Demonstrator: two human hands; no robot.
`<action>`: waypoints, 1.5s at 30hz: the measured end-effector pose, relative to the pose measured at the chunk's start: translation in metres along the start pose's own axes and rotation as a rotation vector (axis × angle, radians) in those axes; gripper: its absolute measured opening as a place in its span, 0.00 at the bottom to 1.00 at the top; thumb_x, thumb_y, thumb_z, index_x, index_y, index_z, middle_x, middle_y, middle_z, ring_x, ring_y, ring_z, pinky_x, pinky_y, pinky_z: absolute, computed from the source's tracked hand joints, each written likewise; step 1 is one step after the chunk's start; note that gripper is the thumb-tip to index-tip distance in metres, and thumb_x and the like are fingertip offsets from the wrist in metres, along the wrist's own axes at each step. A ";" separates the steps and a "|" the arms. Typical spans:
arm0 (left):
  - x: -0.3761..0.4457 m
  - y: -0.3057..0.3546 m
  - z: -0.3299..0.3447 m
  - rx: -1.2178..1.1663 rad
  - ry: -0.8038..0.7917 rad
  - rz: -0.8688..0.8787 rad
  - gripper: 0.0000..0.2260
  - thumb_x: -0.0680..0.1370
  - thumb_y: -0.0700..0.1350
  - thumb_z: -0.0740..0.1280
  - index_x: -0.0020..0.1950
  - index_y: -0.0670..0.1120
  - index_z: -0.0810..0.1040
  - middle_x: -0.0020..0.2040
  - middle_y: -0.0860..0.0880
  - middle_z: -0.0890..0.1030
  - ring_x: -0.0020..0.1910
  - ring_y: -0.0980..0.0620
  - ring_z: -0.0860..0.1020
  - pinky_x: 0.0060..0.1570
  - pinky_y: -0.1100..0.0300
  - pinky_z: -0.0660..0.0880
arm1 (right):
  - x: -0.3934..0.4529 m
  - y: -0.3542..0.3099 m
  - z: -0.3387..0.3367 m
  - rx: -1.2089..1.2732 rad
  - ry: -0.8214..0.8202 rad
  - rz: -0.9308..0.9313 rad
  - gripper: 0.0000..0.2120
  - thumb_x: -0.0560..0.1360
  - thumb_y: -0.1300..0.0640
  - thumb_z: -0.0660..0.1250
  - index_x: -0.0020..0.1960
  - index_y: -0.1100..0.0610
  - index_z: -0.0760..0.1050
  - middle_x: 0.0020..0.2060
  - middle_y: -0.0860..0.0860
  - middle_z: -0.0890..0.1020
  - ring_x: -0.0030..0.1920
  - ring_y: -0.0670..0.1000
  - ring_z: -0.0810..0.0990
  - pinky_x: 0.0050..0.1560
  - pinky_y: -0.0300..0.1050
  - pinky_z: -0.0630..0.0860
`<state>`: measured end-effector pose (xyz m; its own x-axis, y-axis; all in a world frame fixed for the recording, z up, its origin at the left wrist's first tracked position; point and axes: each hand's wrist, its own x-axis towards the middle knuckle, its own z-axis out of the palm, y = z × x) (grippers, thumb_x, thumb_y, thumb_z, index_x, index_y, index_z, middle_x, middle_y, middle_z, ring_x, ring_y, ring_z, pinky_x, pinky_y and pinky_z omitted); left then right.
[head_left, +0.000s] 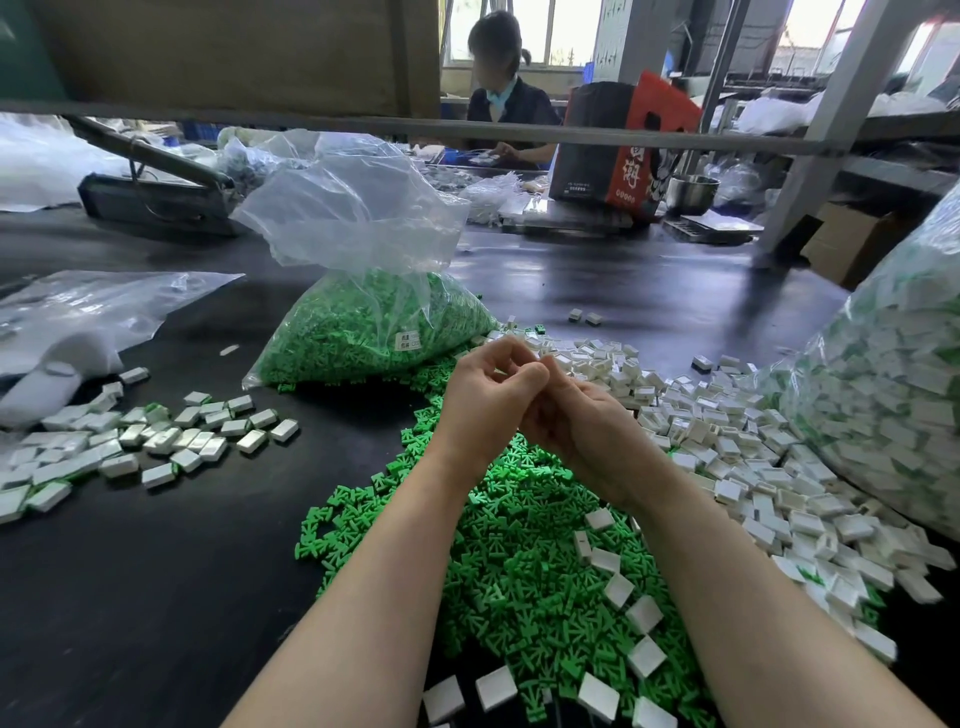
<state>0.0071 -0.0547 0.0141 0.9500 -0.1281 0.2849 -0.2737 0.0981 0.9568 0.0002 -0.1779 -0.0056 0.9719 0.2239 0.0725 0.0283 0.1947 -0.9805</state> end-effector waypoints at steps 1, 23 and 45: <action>0.001 0.000 0.000 -0.007 -0.007 -0.006 0.08 0.73 0.34 0.64 0.35 0.42 0.74 0.24 0.51 0.71 0.22 0.52 0.70 0.24 0.62 0.70 | 0.000 0.000 -0.001 -0.041 0.003 0.002 0.33 0.76 0.39 0.62 0.57 0.72 0.74 0.37 0.58 0.76 0.39 0.55 0.70 0.42 0.46 0.63; -0.003 -0.013 -0.140 1.202 0.603 -0.486 0.11 0.75 0.38 0.64 0.55 0.34 0.77 0.55 0.34 0.79 0.56 0.34 0.77 0.47 0.50 0.71 | 0.002 -0.010 -0.033 -0.986 0.467 -0.123 0.07 0.79 0.56 0.67 0.47 0.60 0.79 0.36 0.53 0.80 0.36 0.53 0.78 0.37 0.45 0.75; 0.012 -0.004 -0.048 1.013 0.108 -0.135 0.04 0.76 0.47 0.67 0.42 0.51 0.79 0.38 0.53 0.80 0.41 0.50 0.79 0.43 0.55 0.77 | 0.000 0.003 -0.034 -1.617 0.480 0.097 0.16 0.77 0.63 0.59 0.63 0.55 0.71 0.55 0.54 0.80 0.58 0.56 0.72 0.54 0.49 0.69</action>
<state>0.0266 -0.0090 0.0111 0.9771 0.0179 0.2122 -0.1146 -0.7956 0.5949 0.0079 -0.2097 -0.0146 0.9538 -0.1737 0.2450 -0.1344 -0.9764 -0.1689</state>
